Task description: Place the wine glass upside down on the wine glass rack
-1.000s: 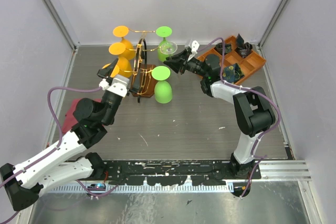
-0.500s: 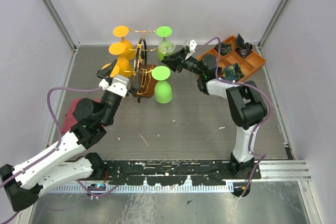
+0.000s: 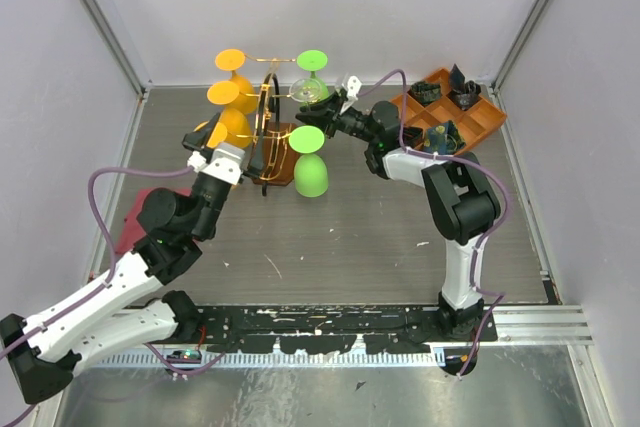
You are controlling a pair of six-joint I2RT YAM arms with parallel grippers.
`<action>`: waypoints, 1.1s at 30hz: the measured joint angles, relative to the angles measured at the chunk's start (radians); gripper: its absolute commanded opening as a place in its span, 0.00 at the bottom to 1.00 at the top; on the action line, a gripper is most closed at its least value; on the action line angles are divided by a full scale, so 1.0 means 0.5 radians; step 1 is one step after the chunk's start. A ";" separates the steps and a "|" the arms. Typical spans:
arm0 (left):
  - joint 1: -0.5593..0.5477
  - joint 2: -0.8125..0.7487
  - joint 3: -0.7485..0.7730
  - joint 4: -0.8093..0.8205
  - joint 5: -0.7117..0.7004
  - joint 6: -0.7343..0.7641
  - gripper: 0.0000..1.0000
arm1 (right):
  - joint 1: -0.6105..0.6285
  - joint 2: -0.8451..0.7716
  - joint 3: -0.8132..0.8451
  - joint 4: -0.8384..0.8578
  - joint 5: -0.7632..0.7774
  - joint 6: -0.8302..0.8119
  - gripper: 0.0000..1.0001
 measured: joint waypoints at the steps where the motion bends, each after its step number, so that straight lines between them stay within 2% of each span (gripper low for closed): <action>1: 0.000 -0.006 -0.002 0.001 -0.002 0.003 0.87 | 0.000 0.006 0.002 -0.008 0.008 -0.004 0.01; 17: 0.000 -0.106 -0.027 -0.014 -0.031 0.024 0.87 | 0.040 0.130 0.146 -0.083 0.160 -0.043 0.01; 33: 0.000 -0.158 -0.059 -0.033 -0.043 0.025 0.87 | 0.050 0.138 0.129 -0.121 0.447 -0.122 0.01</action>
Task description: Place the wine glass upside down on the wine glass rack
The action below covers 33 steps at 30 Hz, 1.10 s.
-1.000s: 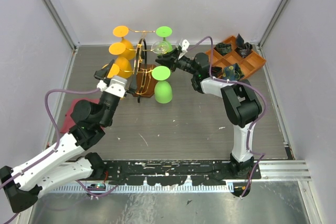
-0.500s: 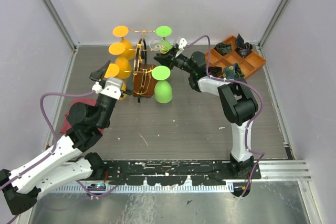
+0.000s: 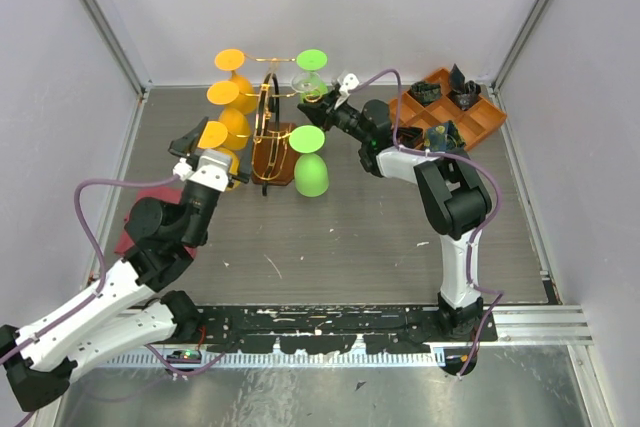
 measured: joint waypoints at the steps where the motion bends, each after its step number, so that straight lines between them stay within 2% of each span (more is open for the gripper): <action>1: 0.000 -0.006 0.000 -0.003 0.000 0.000 0.87 | 0.000 -0.001 -0.009 -0.010 0.014 -0.012 0.01; 17: 0.000 -0.093 -0.026 -0.072 0.001 -0.026 0.87 | 0.000 -0.161 -0.235 -0.091 0.131 -0.130 0.01; 33: 0.000 -0.127 -0.030 -0.108 0.002 -0.063 0.87 | -0.001 -0.230 -0.391 0.028 0.259 -0.115 0.01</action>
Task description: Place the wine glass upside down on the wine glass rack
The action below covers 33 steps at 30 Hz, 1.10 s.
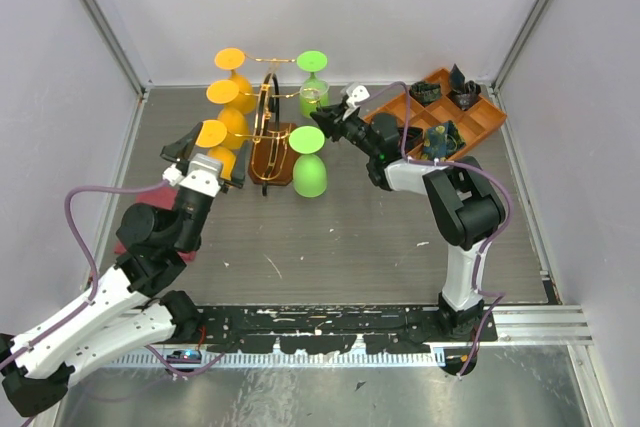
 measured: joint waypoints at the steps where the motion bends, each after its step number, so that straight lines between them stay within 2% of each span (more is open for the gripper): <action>1: 0.000 -0.002 0.000 0.000 0.000 -0.001 0.87 | 0.000 0.000 -0.002 0.007 0.007 0.001 0.01; 17: 0.000 0.035 0.000 -0.002 0.000 -0.003 0.87 | 0.001 -0.004 -0.155 0.364 -0.036 0.092 0.01; 26: 0.000 0.053 0.000 -0.003 -0.001 -0.003 0.87 | 0.001 -0.003 -0.153 0.397 -0.128 0.101 0.02; 33: 0.000 0.053 0.000 -0.004 -0.001 -0.004 0.87 | 0.038 -0.003 -0.094 0.239 -0.163 -0.011 0.28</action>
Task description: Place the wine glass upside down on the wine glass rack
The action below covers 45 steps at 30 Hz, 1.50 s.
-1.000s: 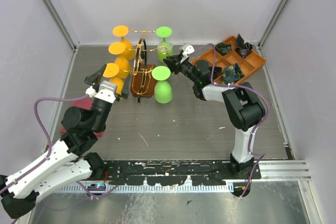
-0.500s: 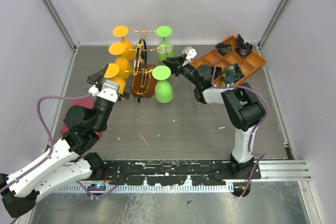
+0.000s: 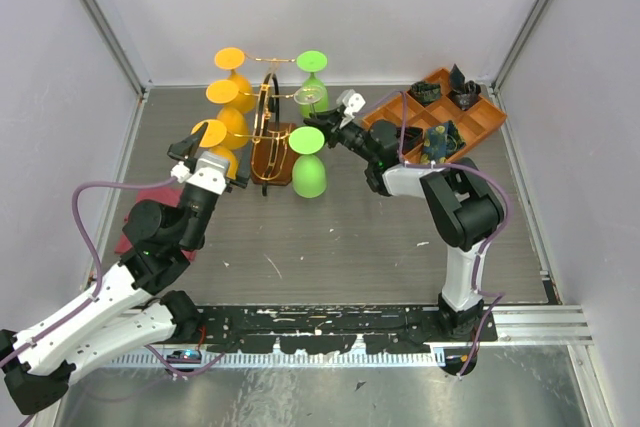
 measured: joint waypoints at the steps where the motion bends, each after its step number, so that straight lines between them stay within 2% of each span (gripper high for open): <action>1: 0.000 0.000 0.000 -0.001 -0.001 0.000 0.87 | 0.011 0.000 0.004 -0.021 0.005 -0.015 0.31; 6: 0.000 0.000 -0.001 -0.004 -0.007 0.000 0.87 | 0.027 -0.010 -0.003 -0.083 0.029 -0.079 0.42; 13: 0.000 -0.002 -0.027 -0.011 -0.022 0.000 0.87 | 0.028 -0.138 -0.131 -0.124 0.079 -0.153 0.51; 19: 0.000 0.012 -0.028 -0.011 -0.026 0.001 0.93 | 0.010 -0.244 -0.251 -0.143 0.150 -0.172 0.54; 22: 0.000 0.016 -0.028 -0.011 -0.030 0.001 1.00 | -0.009 -0.320 -0.332 -0.175 0.204 -0.195 0.58; 23: 0.000 0.017 -0.028 -0.011 -0.034 0.001 0.98 | -0.018 -0.349 -0.353 -0.192 0.226 -0.201 0.61; 30: 0.000 0.091 -0.014 -0.016 -0.109 0.001 0.98 | -0.106 -0.645 -0.434 -0.493 0.452 -0.208 0.75; 33: 0.013 0.172 0.031 -0.040 -0.179 -0.008 0.98 | -0.136 -0.800 -0.382 -0.767 0.599 -0.207 0.83; 35: 0.060 0.245 0.103 -0.081 -0.226 -0.048 0.98 | -0.149 -0.878 -0.279 -0.984 0.726 -0.207 0.84; 37: 0.188 0.338 0.231 -0.180 -0.255 -0.148 0.98 | -0.158 -0.945 -0.151 -1.194 0.855 -0.213 0.99; 45: 0.824 0.639 0.733 -0.646 -0.207 -0.738 0.98 | -0.172 -1.250 0.020 -1.639 1.283 -0.262 1.00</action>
